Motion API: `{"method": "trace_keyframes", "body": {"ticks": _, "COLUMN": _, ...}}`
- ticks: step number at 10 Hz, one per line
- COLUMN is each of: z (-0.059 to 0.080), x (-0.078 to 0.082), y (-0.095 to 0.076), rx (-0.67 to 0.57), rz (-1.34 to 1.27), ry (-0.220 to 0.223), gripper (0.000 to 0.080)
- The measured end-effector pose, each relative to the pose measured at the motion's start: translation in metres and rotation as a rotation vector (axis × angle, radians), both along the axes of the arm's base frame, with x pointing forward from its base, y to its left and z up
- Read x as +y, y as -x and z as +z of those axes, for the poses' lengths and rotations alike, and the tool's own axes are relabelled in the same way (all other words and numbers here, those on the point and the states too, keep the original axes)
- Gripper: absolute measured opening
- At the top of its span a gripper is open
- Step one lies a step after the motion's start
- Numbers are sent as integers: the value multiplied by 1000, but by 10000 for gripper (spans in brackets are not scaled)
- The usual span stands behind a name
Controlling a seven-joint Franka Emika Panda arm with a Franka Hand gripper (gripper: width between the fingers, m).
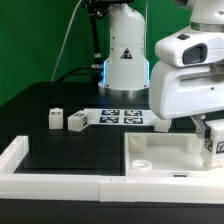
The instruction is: Assemble one leg
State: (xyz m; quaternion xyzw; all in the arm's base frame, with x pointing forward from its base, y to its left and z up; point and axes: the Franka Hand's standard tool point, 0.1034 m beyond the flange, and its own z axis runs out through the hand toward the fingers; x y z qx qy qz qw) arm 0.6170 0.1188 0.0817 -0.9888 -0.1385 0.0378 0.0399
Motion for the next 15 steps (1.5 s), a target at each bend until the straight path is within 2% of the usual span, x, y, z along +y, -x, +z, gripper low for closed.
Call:
{"method": "trace_keyframes", "body": {"ticks": 2, "z": -1, "x": 0, "y": 0, "rx": 3, "rz": -60, "ry": 0, "gripper": 295}}
{"method": "trace_keyframes", "body": {"ticks": 4, "z": -2, "x": -3, "y": 1, "rx": -13, "rz": -403, "ry": -18, "gripper": 295}}
{"method": "trace_keyframes", "body": {"ticks": 9, "z": -3, "x": 4, "y": 2, "rx": 39, "rz": -1145, "ry": 27, "gripper": 295}}
{"method": "trace_keyframes", "body": {"ticks": 12, "z": -4, "x": 7, "y": 1, "rx": 63, "rz": -1342, "ry": 36, "gripper": 295}}
{"method": "trace_keyframes", "body": {"ticks": 14, "z": -3, "x": 7, "y": 1, "rx": 57, "rz": -1282, "ry": 32, "gripper": 540}}
{"method": "trace_keyframes", "body": {"ticks": 15, "z": -3, "x": 7, "y": 1, "rx": 52, "rz": -1237, "ry": 30, "gripper": 540}}
